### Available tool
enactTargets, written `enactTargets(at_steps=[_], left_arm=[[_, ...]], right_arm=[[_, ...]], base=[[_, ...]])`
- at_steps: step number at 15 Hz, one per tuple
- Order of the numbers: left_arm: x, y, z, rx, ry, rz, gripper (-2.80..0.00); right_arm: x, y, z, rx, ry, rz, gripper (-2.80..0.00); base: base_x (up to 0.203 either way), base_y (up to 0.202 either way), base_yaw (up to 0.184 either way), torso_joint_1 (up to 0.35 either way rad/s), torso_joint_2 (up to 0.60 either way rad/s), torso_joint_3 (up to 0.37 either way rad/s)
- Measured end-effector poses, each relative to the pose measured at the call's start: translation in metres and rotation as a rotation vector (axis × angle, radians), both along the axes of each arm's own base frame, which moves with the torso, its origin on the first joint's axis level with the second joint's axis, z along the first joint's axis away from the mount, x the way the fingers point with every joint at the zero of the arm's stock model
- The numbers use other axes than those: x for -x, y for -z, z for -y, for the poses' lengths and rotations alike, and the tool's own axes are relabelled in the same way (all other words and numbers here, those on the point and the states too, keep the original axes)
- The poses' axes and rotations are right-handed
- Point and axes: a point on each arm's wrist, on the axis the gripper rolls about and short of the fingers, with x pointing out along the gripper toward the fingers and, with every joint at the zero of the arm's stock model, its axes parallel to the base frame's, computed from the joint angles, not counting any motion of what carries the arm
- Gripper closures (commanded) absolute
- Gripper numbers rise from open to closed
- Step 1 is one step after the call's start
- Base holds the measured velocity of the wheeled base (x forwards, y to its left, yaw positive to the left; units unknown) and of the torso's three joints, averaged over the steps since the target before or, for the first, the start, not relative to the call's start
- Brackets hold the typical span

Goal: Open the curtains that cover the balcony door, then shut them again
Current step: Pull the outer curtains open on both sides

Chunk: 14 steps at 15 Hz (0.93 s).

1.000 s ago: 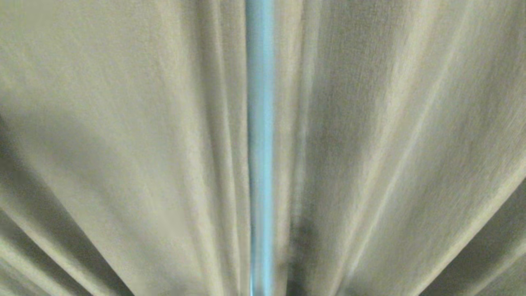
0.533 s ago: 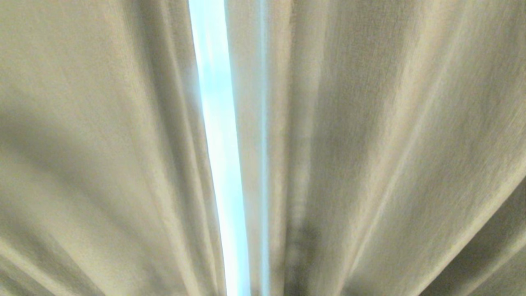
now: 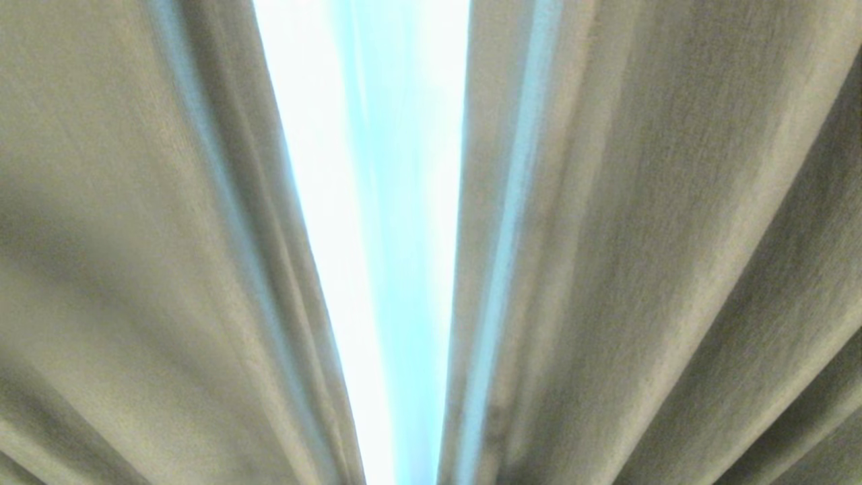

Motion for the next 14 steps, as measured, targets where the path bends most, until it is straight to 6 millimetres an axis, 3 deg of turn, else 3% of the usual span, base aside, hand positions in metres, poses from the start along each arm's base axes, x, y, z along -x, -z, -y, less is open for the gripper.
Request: enactTargets(at_steps=[6, 11, 14], left_arm=[[-0.003, -0.015, 0.018, -0.026, 0.037, 0.020, 0.00], [-0.021, -0.036, 0.062, -0.074, 0.154, 0.062, 0.00], [-0.026, -0.039, 0.089, -0.079, 0.221, 0.068, 0.00]], right_arm=[[0.000, 0.000, 0.000, 0.000, 0.001, 0.000, 0.00], [0.000, 0.000, 0.000, 0.000, 0.000, 0.000, 0.00], [0.000, 0.000, 0.000, 0.000, 0.001, 0.000, 0.00]], base=[[0.000, 0.000, 0.000, 0.000, 0.00, 0.000], [0.000, 0.000, 0.000, 0.000, 0.00, 0.000], [0.000, 0.000, 0.000, 0.000, 0.00, 0.000]])
